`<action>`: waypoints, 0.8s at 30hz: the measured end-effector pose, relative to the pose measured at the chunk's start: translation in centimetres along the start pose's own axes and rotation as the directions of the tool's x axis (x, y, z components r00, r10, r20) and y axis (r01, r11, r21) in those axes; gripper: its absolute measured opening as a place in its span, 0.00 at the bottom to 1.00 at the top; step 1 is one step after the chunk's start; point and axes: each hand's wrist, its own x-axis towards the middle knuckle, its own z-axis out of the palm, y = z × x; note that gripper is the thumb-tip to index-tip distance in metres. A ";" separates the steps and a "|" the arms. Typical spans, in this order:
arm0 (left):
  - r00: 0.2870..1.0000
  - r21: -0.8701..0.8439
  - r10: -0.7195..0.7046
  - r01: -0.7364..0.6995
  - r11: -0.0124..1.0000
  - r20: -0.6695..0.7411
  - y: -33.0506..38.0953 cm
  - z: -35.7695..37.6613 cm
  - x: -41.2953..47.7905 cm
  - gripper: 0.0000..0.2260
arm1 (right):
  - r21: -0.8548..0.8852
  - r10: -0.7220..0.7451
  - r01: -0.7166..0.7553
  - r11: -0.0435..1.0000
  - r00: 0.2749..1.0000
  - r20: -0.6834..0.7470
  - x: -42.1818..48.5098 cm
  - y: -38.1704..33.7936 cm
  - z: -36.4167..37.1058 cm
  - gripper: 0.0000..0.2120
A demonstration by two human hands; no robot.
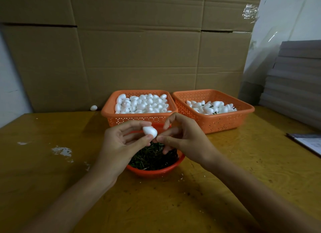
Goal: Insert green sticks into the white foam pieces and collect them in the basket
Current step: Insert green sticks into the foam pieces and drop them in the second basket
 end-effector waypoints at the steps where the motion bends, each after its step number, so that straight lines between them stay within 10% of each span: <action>1: 1.000 0.003 0.001 -0.001 1.000 0.004 0.0 0.0 0.0 0.13 | -0.006 -0.005 0.005 1.000 1.000 0.002 0.0 0.1 0.0 0.16; 24: 0.981 0.156 0.084 -0.112 0.981 0.175 0.0 0.2 -0.1 0.17 | -0.363 -0.197 0.179 0.914 0.980 -0.014 -0.7 0.5 0.8 0.14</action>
